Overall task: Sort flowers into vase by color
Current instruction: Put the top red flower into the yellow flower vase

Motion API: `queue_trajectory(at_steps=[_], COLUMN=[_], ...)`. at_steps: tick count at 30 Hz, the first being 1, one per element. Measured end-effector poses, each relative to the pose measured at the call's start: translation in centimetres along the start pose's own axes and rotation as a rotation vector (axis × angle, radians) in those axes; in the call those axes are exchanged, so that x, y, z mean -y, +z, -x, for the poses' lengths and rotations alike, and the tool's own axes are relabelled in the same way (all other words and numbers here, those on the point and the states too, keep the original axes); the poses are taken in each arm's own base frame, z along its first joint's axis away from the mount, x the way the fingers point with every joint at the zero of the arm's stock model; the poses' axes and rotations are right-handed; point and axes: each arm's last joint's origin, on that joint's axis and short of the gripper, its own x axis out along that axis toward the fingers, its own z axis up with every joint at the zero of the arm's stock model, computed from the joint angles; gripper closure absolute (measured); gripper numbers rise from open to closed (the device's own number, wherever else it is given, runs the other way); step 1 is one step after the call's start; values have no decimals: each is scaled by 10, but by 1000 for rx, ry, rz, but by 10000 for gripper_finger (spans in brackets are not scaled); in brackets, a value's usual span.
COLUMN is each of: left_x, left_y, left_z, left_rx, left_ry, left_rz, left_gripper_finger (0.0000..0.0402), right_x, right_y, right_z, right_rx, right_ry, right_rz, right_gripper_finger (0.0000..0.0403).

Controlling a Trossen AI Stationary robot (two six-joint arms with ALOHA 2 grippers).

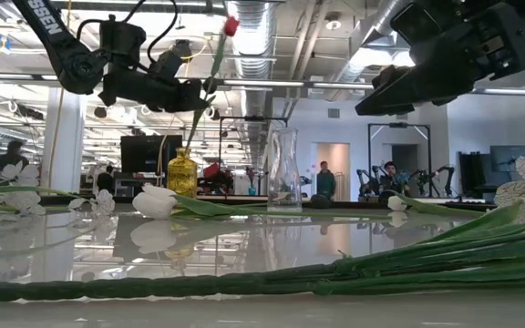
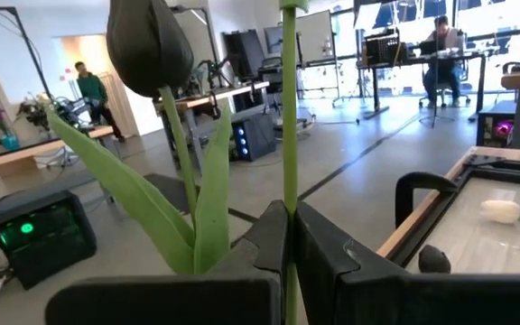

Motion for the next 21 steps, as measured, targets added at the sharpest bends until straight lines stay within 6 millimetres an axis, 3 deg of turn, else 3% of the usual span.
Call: queue_trajectory(at_steps=[21], left_x=[1], left_y=[-8], left_z=[0], left_rx=[-83], left_ry=[12], left_rz=[29], left_gripper_finger=[395], right_x=[0], right_y=[-3], right_z=[0], right_rx=[-29], right_ry=[2], right_rz=[6], right_gripper_finger=[180])
